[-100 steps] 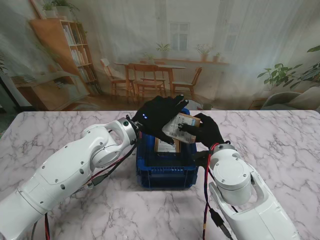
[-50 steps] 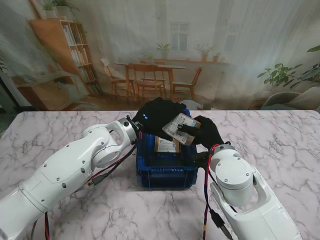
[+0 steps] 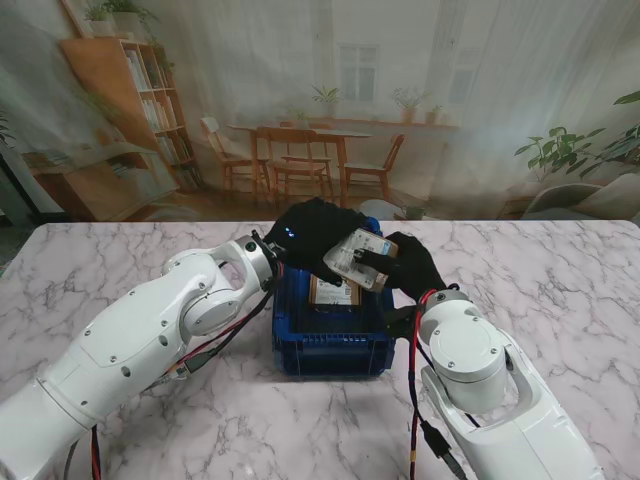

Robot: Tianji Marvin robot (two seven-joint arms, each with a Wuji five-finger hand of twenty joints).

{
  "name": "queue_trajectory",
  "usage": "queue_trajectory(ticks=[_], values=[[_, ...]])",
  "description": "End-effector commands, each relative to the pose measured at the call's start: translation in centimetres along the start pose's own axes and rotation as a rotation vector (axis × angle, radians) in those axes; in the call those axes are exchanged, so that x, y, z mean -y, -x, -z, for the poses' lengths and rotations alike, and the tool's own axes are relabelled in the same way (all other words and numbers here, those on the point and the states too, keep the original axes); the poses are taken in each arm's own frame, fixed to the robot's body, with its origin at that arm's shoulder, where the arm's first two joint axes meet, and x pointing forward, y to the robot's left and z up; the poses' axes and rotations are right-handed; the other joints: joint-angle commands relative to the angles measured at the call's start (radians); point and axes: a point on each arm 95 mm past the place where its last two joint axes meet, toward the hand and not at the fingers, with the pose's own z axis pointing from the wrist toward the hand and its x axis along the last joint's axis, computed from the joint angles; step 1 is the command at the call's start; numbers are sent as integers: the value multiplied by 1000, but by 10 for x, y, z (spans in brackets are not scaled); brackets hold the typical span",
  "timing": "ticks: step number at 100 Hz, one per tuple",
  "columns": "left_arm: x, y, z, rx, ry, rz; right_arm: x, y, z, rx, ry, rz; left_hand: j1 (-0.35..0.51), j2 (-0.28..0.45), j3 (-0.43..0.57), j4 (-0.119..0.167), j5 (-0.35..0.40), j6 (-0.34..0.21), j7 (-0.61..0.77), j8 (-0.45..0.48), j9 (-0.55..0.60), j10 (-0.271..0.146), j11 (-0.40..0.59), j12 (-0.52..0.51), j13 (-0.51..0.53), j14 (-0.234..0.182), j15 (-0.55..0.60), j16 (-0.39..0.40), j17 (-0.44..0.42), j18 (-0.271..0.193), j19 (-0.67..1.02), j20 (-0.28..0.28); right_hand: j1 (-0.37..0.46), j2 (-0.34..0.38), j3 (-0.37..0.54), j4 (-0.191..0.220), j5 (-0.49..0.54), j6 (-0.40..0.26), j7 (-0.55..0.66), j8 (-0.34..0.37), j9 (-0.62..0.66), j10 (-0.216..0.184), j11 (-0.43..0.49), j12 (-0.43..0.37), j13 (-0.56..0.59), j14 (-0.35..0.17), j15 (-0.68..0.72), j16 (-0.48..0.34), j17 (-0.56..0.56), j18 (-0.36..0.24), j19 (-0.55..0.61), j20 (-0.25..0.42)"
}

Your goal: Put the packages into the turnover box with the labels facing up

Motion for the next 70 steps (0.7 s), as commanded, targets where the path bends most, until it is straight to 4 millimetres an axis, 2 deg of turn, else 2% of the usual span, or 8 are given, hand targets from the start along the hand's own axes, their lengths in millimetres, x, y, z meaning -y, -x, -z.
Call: queue_trajectory(ticks=[1, 7, 13, 24, 42, 51, 64, 70], values=[[1, -2, -1, -1, 19, 10, 2, -2, 3, -8, -29, -7, 287, 163, 499, 38, 70, -134, 103, 29, 161, -95, 81, 96, 122, -82, 147, 99, 14, -64, 21, 19, 102, 143, 135, 118, -35, -260, -73, -5, -22, -120, 110, 49, -53, -37, 2, 5, -28, 9, -25, 8], [2, -2, -1, -1, 21, 9, 2, -1, 4, -6, -37, -9, 293, 162, 503, 39, 78, -142, 112, 31, 169, -99, 84, 101, 130, -80, 148, 105, 20, -63, 24, 19, -3, 163, 129, 191, -55, -249, -194, 71, -103, -113, 94, 50, -98, -24, -14, 6, -49, 12, -53, 26], [3, -1, -1, 2, 28, 15, 2, 0, 5, -1, -48, -19, 295, 162, 507, 39, 82, -146, 118, 33, 175, -100, 85, 104, 136, -79, 148, 108, 23, -62, 27, 19, -97, 167, 68, 192, -109, -248, -249, 81, -240, -78, 32, 31, -173, -9, -39, 3, -90, 14, -83, 27], [4, 0, -2, 21, 46, 39, 0, 3, 5, 1, -48, -20, 300, 162, 513, 38, 85, -137, 120, 23, 181, -95, 79, 102, 141, -73, 139, 111, 27, -58, 26, 16, -185, 164, -13, 184, -198, -246, -298, 82, -426, -55, -23, 12, -271, -11, -56, 5, -115, -2, -100, 41], [3, 1, -3, 58, 71, 89, -4, 6, 6, -1, -31, -37, 296, 163, 512, 36, 97, -125, 121, 17, 195, -86, 76, 102, 153, -68, 137, 114, 36, -52, 34, 16, -249, 177, -108, 181, -292, -239, -368, 82, -609, -33, -93, -53, -399, -19, -115, -18, -147, -31, -149, 88], [4, 3, -1, 65, 85, 95, -7, 7, 7, -16, 4, -29, 294, 164, 513, 38, 104, -122, 120, 14, 201, -83, 75, 102, 154, -63, 138, 114, 37, -49, 38, 17, -267, 200, -148, 181, -372, -232, -416, 76, -728, -25, -139, -104, -462, -21, -174, -47, -157, -54, -168, 121], [8, 5, 2, 75, 122, 114, -16, 10, 13, -67, 88, 31, 291, 164, 515, 38, 127, -125, 123, 14, 221, -80, 74, 101, 168, -56, 141, 108, 45, -39, 48, 20, -266, 223, -190, 186, -397, -233, -466, 64, -788, -28, -188, -156, -515, -22, -273, -97, -176, -65, -224, 133], [8, 6, 3, 86, 148, 129, -21, 13, 17, -90, 125, 56, 292, 170, 511, 29, 136, -124, 116, 10, 230, -73, 65, 96, 172, -51, 139, 93, 47, -33, 52, 21, -262, 231, -202, 187, -392, -238, -477, 61, -794, -33, -202, -166, -526, -24, -308, -114, -180, -66, -250, 132]])
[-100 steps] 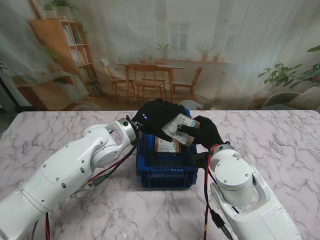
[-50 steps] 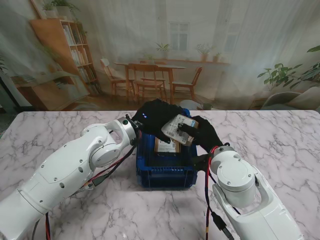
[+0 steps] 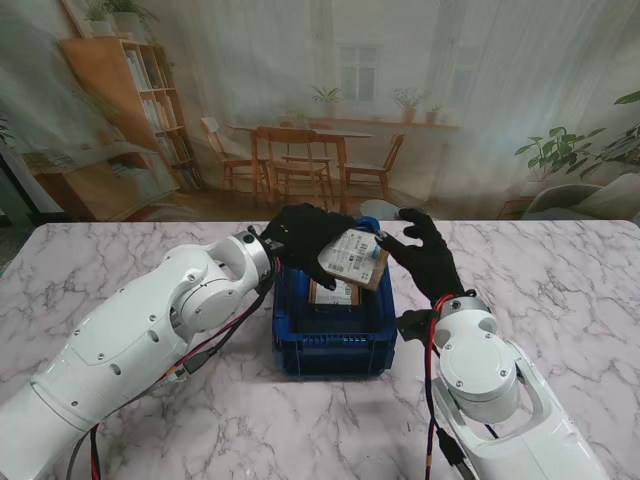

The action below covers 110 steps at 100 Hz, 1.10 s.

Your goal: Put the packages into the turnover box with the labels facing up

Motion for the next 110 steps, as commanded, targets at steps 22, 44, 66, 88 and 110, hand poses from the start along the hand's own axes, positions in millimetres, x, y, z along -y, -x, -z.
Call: queue_trajectory(ticks=[22, 44, 66, 88, 110], values=[[-1, 2, -4, 42, 81, 42, -24, 24, 23, -42, 136, 31, 300, 210, 491, 13, 109, -109, 91, 12, 190, -68, 83, 75, 129, -63, 147, 30, 14, -45, 38, 23, -26, 57, -64, 30, -7, -64, -41, -11, 3, -31, -48, -30, -18, -18, -124, -54, -9, -44, -98, 18], [-16, 1, -10, 76, 157, 58, -33, 42, 35, -41, 209, 31, 273, 205, 488, 18, 118, -94, 69, 10, 194, -54, 69, 76, 123, -58, 160, -40, 13, -36, 47, 23, -8, 62, -69, 35, 2, -68, -41, -12, 5, -34, -52, -30, -16, -19, -140, -55, -9, -41, -124, 23], [-16, -3, -7, 96, 220, 68, -35, 54, 37, -28, 235, 23, 244, 203, 492, 16, 158, -90, 59, 4, 222, -39, 66, 59, 140, -36, 186, -122, 26, -15, 63, 28, 5, 67, -71, 38, 4, -69, -37, -11, -18, -31, -75, -39, -15, -19, -148, -53, -2, -39, -149, 34], [-20, -10, -10, 100, 267, 72, -36, 62, 37, -10, 247, 11, 221, 210, 468, -1, 183, -84, 54, -5, 229, -28, 96, 30, 157, -25, 194, -130, 35, -4, 84, 35, 14, 71, -69, 40, 3, -69, -35, -12, -24, -22, -80, -40, -20, -19, -152, -52, -2, -40, -167, 46], [-21, -19, -9, 90, 298, 46, -38, 67, 39, -4, 264, 14, 193, 237, 363, -43, 203, -71, 17, -10, 178, -17, 194, -67, 150, -12, 197, -139, 30, 4, 91, 36, 22, 77, -68, 41, 4, -70, -32, -11, -36, -19, -75, -38, -24, -18, -153, -50, -1, -40, -181, 58]])
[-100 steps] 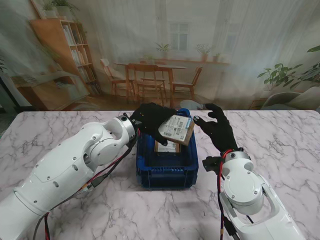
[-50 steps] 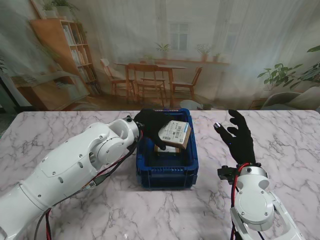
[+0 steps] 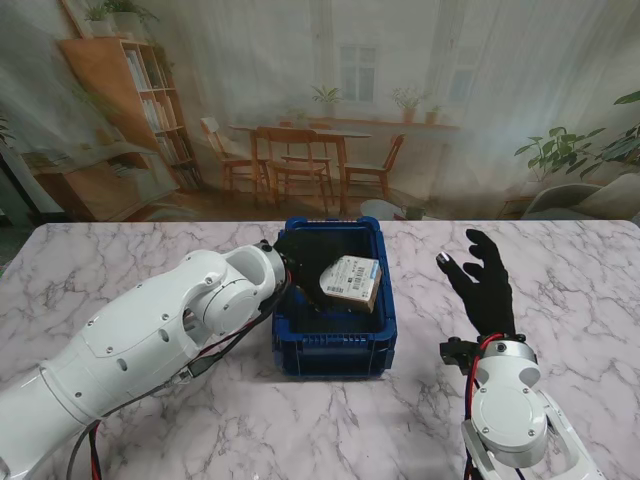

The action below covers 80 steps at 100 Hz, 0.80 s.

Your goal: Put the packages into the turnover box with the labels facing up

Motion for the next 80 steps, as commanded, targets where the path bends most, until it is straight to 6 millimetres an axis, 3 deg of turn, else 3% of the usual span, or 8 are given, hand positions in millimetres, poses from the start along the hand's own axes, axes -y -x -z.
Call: queue_trajectory(ticks=[1, 26, 49, 80], values=[[0, -5, 1, 0, 16, -20, 0, 6, 3, 14, 5, 6, 202, 251, 358, -26, 139, -85, 64, 12, 124, -47, 187, -2, 99, -36, 181, 25, -2, -33, 35, 26, 21, 29, -18, 32, 1, -55, -7, -11, -36, -14, -15, -4, -19, -18, -45, -8, 0, -38, -23, 17], [-2, -10, 7, 18, 67, -21, 0, 10, 2, 27, 14, 7, 213, 273, 280, -47, 166, -79, 48, 11, 123, -33, 206, -53, 101, -16, 187, 25, -7, -16, 53, 34, 29, 32, -17, 34, 1, -54, -5, -11, -39, -7, -29, -12, -24, -18, -43, -6, 1, -40, -33, 30], [-6, -15, 7, 18, 88, -28, 0, 12, 2, 36, 19, 6, 229, 317, 193, -55, 183, -73, 12, 11, 114, -27, 222, -222, 98, -6, 184, 15, -10, -9, 55, 34, 31, 35, -17, 35, -1, -54, -4, -10, -37, -8, -43, -18, -28, -18, -40, -6, 5, -43, -39, 44], [-12, -19, 8, 19, 98, -34, 1, 14, 2, 44, 27, 11, 194, 411, 96, -75, 198, -64, -43, -18, 100, -19, 207, -278, 80, 10, 156, -13, -25, -1, 44, 30, 34, 36, -17, 35, -1, -53, -2, -10, -37, -7, -53, -22, -33, -18, -39, -7, 6, -44, -44, 57]])
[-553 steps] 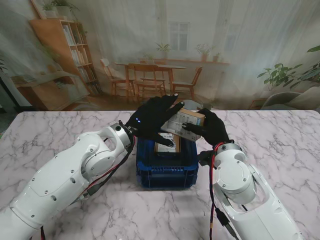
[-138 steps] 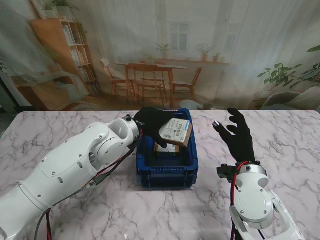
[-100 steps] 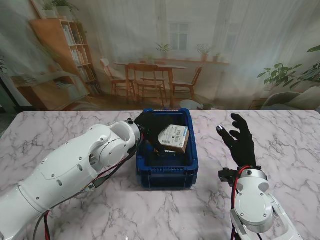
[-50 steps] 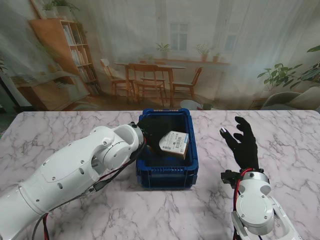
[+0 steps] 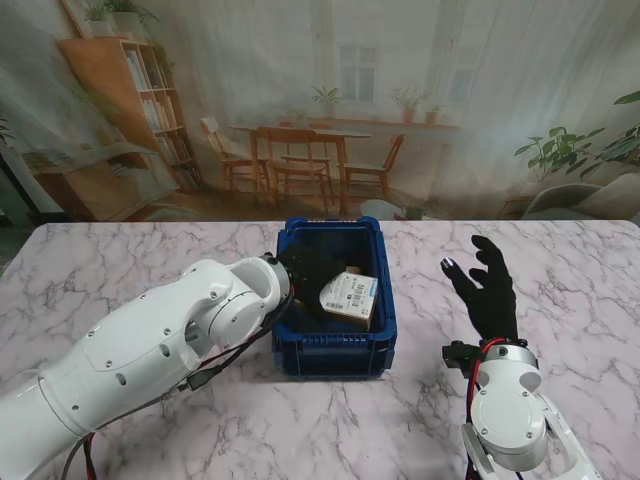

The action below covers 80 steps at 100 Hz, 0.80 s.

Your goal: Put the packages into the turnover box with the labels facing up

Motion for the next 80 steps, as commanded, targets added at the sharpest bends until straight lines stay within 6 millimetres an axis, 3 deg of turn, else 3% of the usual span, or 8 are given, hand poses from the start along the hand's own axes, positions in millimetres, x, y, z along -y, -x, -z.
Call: queue_trajectory(ticks=[1, 41, 51, 60, 69, 74, 80], values=[[-3, -2, 1, 2, 15, -8, 2, 3, 1, 14, 1, 2, 194, 413, 106, -25, 156, -73, 28, -19, 92, -34, 103, -10, 76, -10, 129, 12, -22, -24, 11, 27, 9, 36, -16, 26, 0, -42, -2, -10, -25, -8, -27, -9, -22, -17, -39, -7, 5, -42, -17, 19], [-10, -1, 2, 33, 35, -14, 3, 5, 0, 35, 14, 23, 36, 519, 45, -37, 183, -45, -67, -155, 70, -11, 58, -50, 46, 9, 89, -36, -52, -10, -19, 18, 55, 51, 3, 26, 2, -44, 4, -9, -26, -4, -41, -14, -27, -20, -35, -7, 3, -43, -22, 30], [-10, -1, 2, 35, 37, -8, 3, 5, 0, 38, 16, 28, -27, 545, 45, -45, 169, -26, -158, -254, 28, 7, -19, -118, 9, 22, 31, -92, -70, -12, -55, 4, 57, 48, 5, 26, 1, -43, 5, -9, -26, -3, -45, -16, -30, -20, -35, -8, 1, -43, -23, 32], [-11, -1, 2, 33, 52, -2, 3, 5, 0, 42, 19, 31, -102, 558, 43, -49, 106, -6, -266, -403, -70, 33, -147, -276, -58, 18, -52, -188, -110, -10, -140, -31, 55, 48, 6, 25, -1, -43, 5, -9, -27, -3, -51, -19, -33, -20, -36, -9, -2, -43, -25, 32], [-13, -1, 0, 29, 76, -5, 4, 5, 0, 47, 21, 33, -171, 557, 41, -51, -24, -2, -346, -506, -232, 70, -268, -408, -146, 30, -126, -275, -153, -9, -232, -73, 56, 46, 8, 25, -4, -41, 5, -9, -27, -4, -58, -21, -38, -20, -37, -10, -6, -42, -28, 33], [-14, 0, -1, 29, 90, -18, 4, 5, 0, 48, 23, 35, -202, 554, 38, -51, -110, 5, -379, -551, -321, 89, -295, -456, -199, 51, -158, -321, -178, -3, -277, -96, 58, 44, 10, 25, -7, -40, 4, -9, -27, -3, -62, -23, -39, -20, -38, -10, -8, -41, -30, 33], [-15, 1, -2, 29, 104, -34, 4, 5, 0, 50, 24, 36, -224, 534, 43, -48, -162, 4, -401, -592, -398, 99, -313, -506, -224, 47, -168, -356, -185, -4, -299, -110, 58, 43, 12, 24, -9, -39, 4, -10, -28, -4, -67, -25, -42, -21, -40, -11, -10, -40, -32, 33]])
